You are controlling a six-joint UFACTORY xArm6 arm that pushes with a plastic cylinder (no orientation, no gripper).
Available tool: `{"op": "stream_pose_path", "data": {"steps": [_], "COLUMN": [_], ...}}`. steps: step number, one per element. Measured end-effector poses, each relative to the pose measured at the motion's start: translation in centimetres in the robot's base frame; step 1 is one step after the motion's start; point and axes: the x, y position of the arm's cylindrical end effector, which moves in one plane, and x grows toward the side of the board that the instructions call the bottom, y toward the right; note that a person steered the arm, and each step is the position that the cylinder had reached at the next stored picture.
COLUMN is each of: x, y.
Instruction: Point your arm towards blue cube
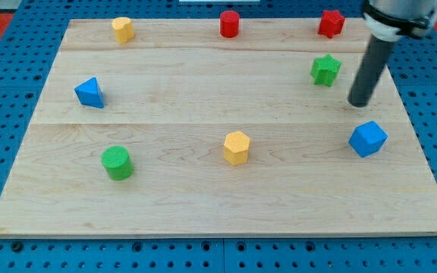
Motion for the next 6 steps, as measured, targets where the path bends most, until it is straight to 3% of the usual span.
{"op": "stream_pose_path", "data": {"steps": [1,2,6], "x": [0.6,3.7,9.4], "y": [4.8,5.2,-1.0]}}
